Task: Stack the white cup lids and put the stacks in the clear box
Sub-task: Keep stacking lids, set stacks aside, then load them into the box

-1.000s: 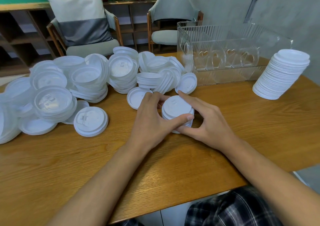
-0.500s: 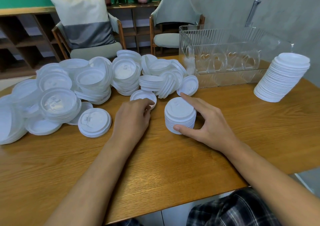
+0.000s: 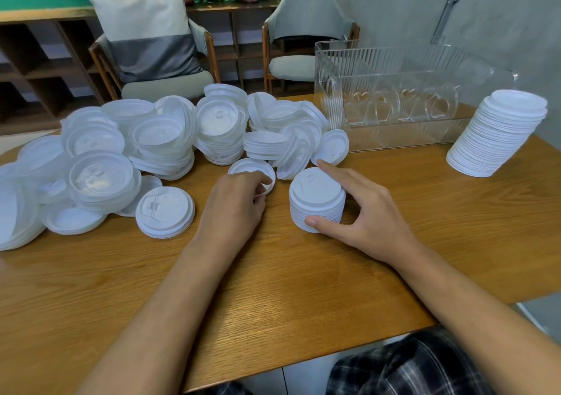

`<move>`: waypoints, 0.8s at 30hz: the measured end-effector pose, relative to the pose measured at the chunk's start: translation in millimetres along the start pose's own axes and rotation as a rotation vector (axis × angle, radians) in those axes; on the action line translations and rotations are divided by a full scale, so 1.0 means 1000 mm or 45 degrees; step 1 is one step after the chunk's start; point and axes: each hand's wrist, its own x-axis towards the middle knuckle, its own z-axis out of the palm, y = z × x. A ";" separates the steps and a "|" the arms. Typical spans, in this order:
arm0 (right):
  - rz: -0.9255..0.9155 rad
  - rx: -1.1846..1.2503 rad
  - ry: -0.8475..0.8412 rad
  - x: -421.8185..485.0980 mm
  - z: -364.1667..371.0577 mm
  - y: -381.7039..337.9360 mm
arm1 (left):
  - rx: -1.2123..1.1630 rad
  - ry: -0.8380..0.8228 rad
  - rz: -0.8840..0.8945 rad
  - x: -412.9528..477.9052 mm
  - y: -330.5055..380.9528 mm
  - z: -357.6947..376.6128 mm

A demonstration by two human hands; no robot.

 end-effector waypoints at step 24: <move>-0.041 -0.027 0.041 0.001 0.000 0.004 | -0.669 0.455 -0.317 0.003 0.013 -0.015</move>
